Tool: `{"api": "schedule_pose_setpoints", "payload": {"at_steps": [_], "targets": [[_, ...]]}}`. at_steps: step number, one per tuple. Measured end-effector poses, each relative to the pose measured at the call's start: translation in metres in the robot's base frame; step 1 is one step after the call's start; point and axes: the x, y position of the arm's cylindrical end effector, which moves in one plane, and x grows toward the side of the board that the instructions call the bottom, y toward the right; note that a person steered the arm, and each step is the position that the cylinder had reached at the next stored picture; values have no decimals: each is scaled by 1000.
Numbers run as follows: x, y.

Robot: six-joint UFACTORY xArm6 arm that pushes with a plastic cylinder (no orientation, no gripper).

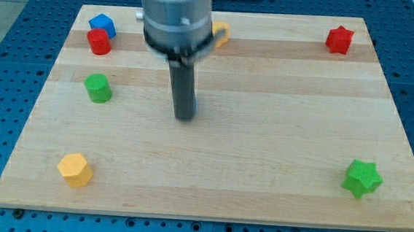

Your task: Push the triangle right beside the cube

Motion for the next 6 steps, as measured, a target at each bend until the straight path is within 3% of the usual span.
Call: {"api": "schedule_pose_setpoints", "payload": {"at_steps": [1,2,4,5,6], "targets": [[-76,-26],[-79,-37],[-15,-4],[-22,35],[-36,36]]}}
